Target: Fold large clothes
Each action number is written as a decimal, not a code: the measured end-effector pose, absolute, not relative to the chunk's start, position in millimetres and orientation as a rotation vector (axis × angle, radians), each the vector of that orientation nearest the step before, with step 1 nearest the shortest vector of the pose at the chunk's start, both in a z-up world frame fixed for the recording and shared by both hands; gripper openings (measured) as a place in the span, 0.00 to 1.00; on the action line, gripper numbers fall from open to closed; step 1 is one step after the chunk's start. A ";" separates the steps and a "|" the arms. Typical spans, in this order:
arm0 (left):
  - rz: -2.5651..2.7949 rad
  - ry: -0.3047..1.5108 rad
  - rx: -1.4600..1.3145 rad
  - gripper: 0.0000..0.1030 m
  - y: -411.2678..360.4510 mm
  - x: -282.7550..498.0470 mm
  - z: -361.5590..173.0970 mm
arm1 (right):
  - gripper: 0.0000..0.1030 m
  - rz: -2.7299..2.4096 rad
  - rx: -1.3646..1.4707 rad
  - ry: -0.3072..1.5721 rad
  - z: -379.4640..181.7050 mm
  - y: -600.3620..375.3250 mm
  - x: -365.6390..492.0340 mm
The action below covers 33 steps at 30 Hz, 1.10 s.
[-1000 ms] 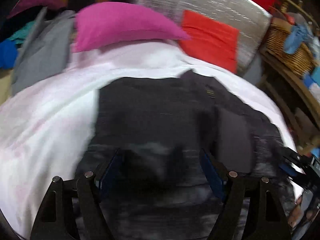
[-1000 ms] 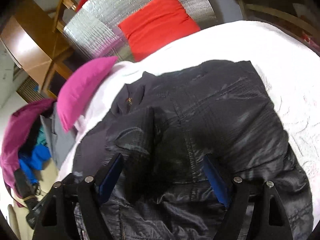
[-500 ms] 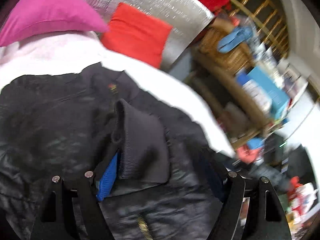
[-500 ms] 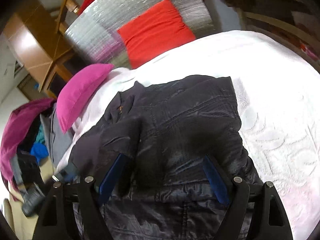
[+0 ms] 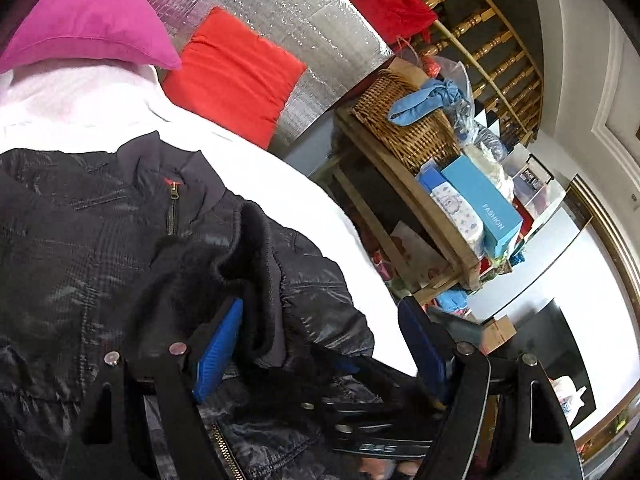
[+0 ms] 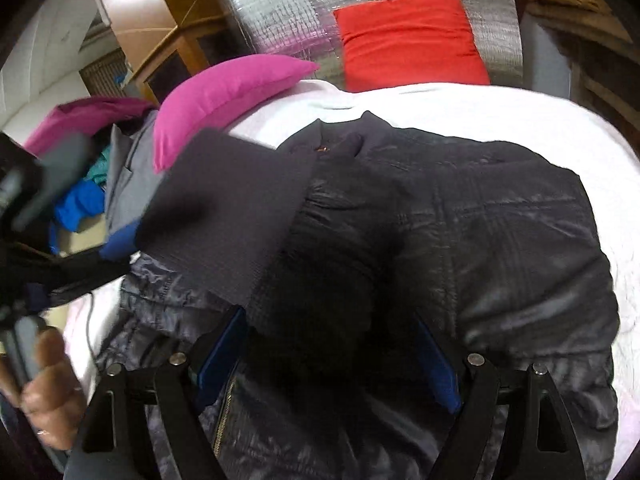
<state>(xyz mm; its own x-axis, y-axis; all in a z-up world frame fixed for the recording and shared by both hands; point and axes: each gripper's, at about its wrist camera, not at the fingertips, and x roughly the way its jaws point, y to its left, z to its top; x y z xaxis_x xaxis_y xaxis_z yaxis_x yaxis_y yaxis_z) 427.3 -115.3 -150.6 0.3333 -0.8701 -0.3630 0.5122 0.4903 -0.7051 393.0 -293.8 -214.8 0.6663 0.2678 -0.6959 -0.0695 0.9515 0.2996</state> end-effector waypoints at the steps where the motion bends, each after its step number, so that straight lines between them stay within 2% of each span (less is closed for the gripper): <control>1: -0.966 0.794 -0.530 0.77 -113.6 427.1 -149.0 | 0.82 0.180 0.255 0.808 -216.9 -291.8 395.2; 3: -0.972 0.787 -0.540 0.77 -109.2 426.1 -147.9 | 0.81 0.149 0.257 0.797 -219.5 -290.6 398.7; 4: -0.976 0.787 -0.547 0.77 -108.3 426.1 -147.9 | 0.74 0.143 0.260 0.785 -219.2 -290.5 399.4; 5: -0.983 0.789 -0.554 0.77 -107.1 426.5 -148.1 | 0.59 0.138 0.259 0.775 -217.8 -290.7 400.4; 6: -0.982 0.791 -0.558 0.77 -105.7 426.8 -147.9 | 0.54 0.127 0.258 0.772 -216.6 -291.0 400.9; 7: -0.975 0.789 -0.557 0.77 -104.5 427.2 -147.3 | 0.53 0.099 0.277 0.769 -216.0 -295.5 401.9; 16: -0.642 0.796 -0.499 0.77 -46.0 439.0 -151.5 | 0.52 0.117 0.835 0.806 -244.5 -380.0 404.3; 20: -0.376 0.845 -0.413 0.77 -12.1 447.3 -162.6 | 0.56 0.188 1.014 0.807 -249.9 -404.3 396.2; 21: -0.314 0.866 -0.405 0.77 -2.4 449.9 -167.0 | 0.58 0.192 1.024 0.802 -247.9 -407.2 393.8; 23: -0.249 0.897 -0.417 0.77 11.8 453.5 -174.5 | 0.70 0.208 1.050 0.780 -242.7 -415.2 387.5; 26: -0.146 0.966 -0.425 0.77 27.8 458.4 -189.2 | 0.81 0.174 1.058 0.727 -235.3 -428.0 377.9; 31: -0.103 1.022 -0.385 0.77 29.4 460.6 -205.4 | 0.81 0.150 1.183 0.666 -255.4 -446.5 376.5; 33: -0.097 1.033 -0.351 0.73 25.1 461.8 -208.3 | 0.71 0.132 1.205 0.645 -259.0 -449.3 377.2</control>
